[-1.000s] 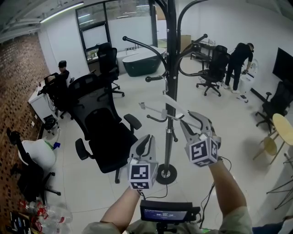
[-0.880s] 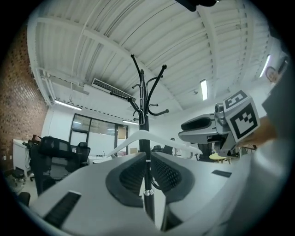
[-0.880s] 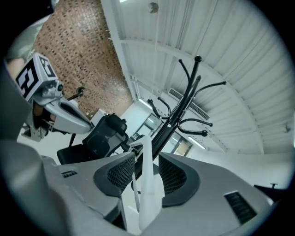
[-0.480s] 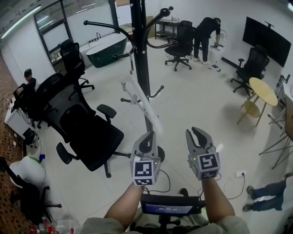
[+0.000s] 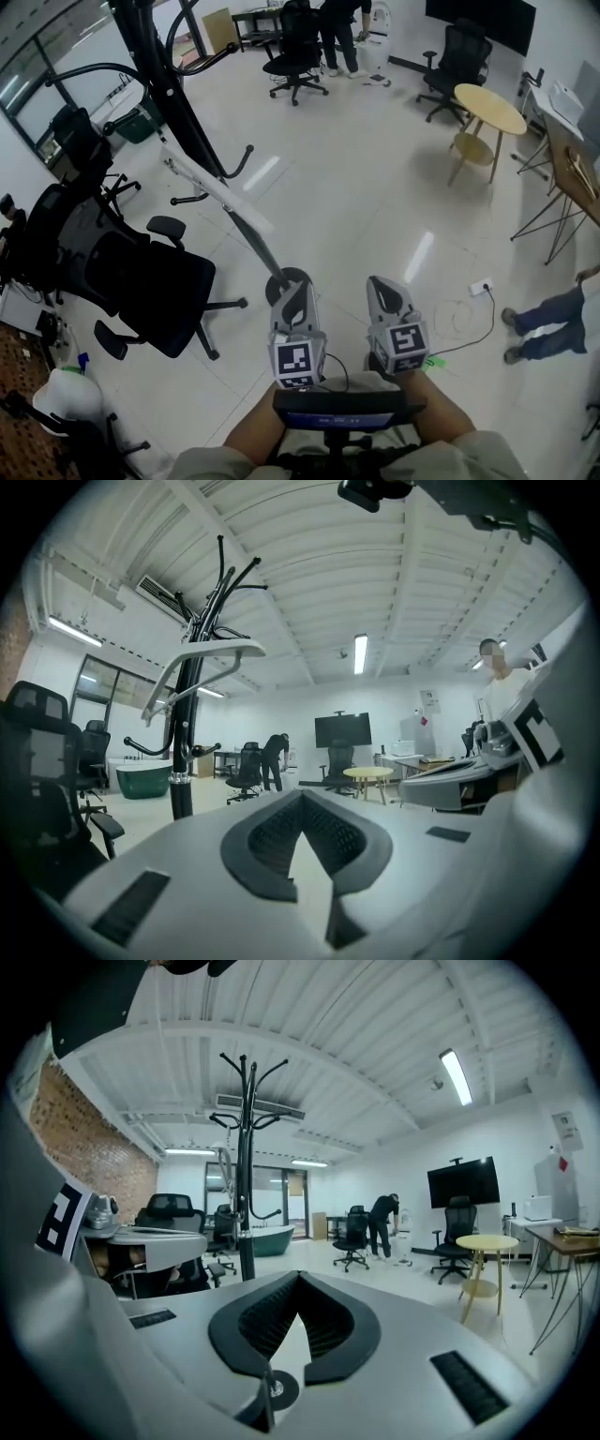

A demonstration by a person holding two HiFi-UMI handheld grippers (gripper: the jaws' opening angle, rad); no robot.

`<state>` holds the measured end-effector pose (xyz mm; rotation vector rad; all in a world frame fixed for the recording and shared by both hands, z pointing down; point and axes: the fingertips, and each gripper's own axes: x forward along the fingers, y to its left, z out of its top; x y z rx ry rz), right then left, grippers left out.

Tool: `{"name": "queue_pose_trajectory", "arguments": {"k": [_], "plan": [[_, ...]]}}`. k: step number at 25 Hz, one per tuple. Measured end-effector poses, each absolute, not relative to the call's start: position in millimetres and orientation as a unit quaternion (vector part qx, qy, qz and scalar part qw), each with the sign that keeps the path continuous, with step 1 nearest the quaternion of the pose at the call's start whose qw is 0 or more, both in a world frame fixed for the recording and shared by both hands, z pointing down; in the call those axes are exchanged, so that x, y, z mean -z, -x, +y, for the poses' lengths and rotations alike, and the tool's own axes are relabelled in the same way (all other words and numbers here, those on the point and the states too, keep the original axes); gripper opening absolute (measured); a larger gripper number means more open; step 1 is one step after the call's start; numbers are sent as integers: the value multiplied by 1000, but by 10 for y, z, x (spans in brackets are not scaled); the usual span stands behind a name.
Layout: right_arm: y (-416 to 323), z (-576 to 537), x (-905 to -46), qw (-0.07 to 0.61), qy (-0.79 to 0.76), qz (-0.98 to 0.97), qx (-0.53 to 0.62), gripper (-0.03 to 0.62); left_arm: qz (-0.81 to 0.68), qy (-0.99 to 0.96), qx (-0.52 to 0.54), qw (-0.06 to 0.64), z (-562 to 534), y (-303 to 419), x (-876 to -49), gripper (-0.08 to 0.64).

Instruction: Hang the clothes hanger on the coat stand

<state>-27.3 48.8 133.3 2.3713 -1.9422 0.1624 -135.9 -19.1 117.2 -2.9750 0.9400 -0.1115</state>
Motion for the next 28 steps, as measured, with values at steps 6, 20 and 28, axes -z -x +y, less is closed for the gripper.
{"name": "queue_pose_trajectory", "arguments": {"k": [6, 20, 28], "plan": [[36, 431, -1326, 23, -759, -648, -61, 0, 319, 946, 51, 10, -191, 1186, -1285, 17], [-76, 319, -1331, 23, -755, -651, -72, 0, 321, 946, 45, 8, -289, 1038, -1267, 17], [-29, 323, -1372, 20, -749, -659, -73, 0, 326, 945, 41, 4, -289, 1054, -1289, 17]]}}
